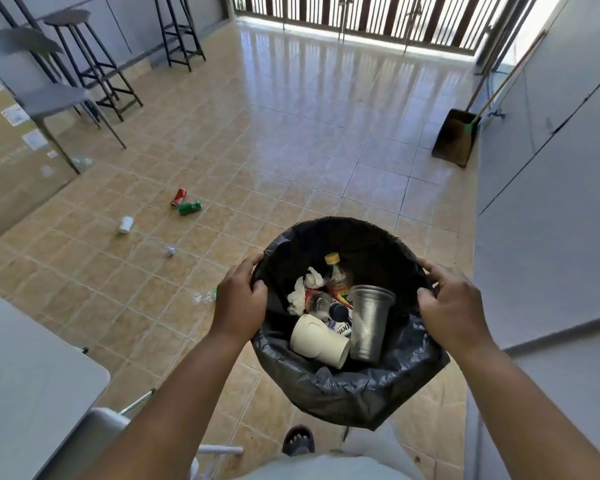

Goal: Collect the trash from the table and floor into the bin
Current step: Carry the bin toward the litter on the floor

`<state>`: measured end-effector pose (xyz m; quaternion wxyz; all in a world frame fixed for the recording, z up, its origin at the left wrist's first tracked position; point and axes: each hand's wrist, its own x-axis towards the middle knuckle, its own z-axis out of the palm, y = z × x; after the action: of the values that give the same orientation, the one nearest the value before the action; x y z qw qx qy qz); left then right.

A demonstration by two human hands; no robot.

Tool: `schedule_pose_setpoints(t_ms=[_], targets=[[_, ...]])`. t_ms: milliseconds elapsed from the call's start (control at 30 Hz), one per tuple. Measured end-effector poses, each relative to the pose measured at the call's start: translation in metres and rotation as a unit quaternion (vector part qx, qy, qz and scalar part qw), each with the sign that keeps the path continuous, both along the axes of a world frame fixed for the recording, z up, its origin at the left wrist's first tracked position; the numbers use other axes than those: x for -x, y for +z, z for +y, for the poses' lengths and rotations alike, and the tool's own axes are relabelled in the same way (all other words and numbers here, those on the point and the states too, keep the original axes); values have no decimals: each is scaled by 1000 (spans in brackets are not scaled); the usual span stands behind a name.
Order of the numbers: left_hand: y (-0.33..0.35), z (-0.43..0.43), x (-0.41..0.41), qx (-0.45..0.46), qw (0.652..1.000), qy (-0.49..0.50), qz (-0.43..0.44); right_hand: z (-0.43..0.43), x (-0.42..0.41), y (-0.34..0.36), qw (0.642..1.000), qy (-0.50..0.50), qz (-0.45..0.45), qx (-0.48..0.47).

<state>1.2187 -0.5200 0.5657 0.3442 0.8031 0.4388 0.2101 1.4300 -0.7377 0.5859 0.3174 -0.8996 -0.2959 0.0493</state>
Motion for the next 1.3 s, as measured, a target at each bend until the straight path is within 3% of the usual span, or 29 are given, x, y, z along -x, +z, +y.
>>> schedule_pose_setpoints(t_ms=[533,800,1300], targets=[[-21,129,-136,24,976,216,-10,238,-209,-20,977,215,17,-1],[-40,209,-143,29,949,312,-19,386,-232,-37,953,302,28,20],[-77,465,-148,62,931,359,-13,664,-244,-65,926,367,9,93]])
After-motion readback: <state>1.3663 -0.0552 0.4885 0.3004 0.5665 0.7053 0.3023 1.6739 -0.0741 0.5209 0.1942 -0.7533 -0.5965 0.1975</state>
